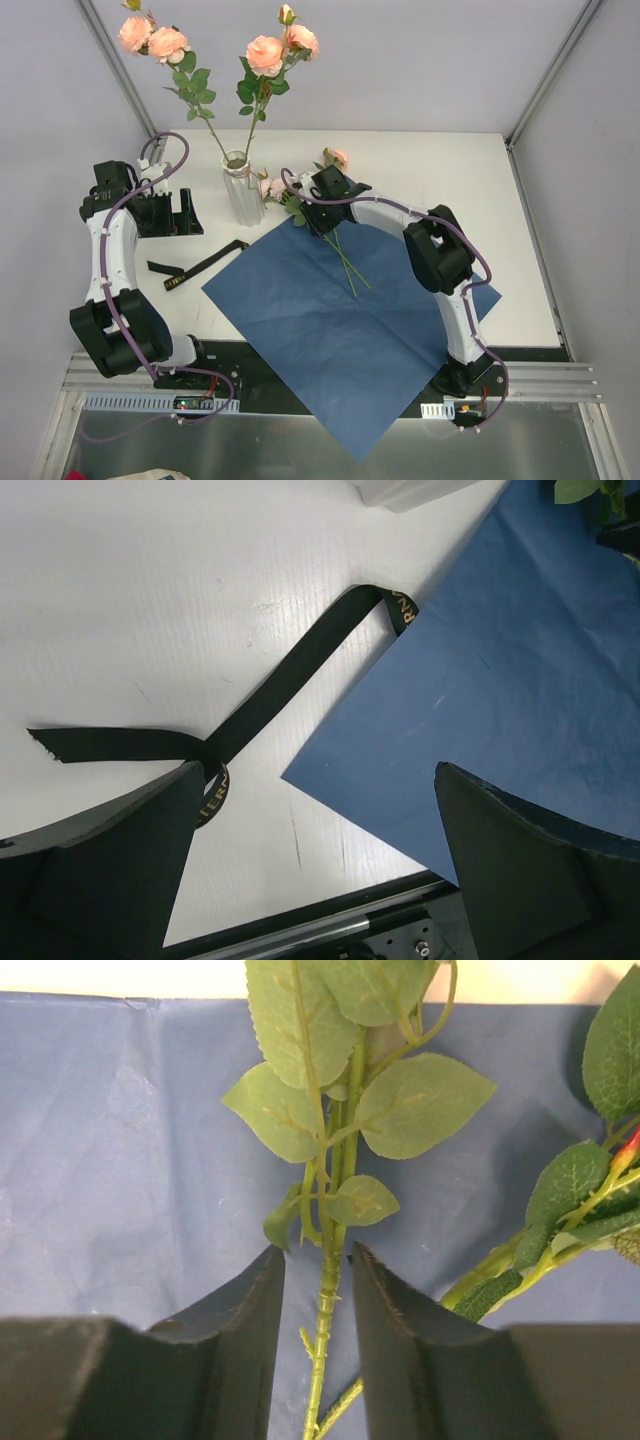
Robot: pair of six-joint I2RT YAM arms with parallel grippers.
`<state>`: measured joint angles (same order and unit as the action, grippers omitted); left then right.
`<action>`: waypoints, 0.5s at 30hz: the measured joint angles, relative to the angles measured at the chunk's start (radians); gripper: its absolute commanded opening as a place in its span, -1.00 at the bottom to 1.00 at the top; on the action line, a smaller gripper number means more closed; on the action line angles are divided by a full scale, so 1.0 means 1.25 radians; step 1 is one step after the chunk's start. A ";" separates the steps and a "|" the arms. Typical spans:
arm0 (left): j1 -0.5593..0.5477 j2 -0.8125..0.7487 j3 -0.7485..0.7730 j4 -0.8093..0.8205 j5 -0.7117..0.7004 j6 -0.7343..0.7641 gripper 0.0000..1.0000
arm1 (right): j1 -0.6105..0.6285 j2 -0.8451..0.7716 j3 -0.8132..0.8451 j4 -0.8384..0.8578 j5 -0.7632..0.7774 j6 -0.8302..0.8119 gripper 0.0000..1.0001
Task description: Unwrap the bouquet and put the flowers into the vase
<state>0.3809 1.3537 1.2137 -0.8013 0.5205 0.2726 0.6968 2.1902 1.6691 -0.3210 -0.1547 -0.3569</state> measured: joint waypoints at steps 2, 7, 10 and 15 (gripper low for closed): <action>0.000 -0.002 0.000 0.000 0.000 0.000 0.98 | 0.000 0.000 -0.003 0.000 0.001 0.000 -0.47; 0.000 -0.009 0.000 0.000 -0.005 0.001 0.99 | -0.001 0.002 -0.007 0.002 0.006 0.005 -0.60; 0.000 -0.018 0.000 -0.001 -0.006 0.004 0.98 | -0.001 0.007 -0.007 0.002 0.011 0.008 -0.81; 0.000 -0.035 0.000 -0.005 -0.007 0.004 0.98 | -0.001 0.007 -0.010 0.009 0.017 0.025 -0.99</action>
<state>0.3809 1.3094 1.2133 -0.8074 0.5121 0.2779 0.6952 2.1994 1.6562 -0.3096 -0.1337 -0.3252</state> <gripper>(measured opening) 0.992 0.033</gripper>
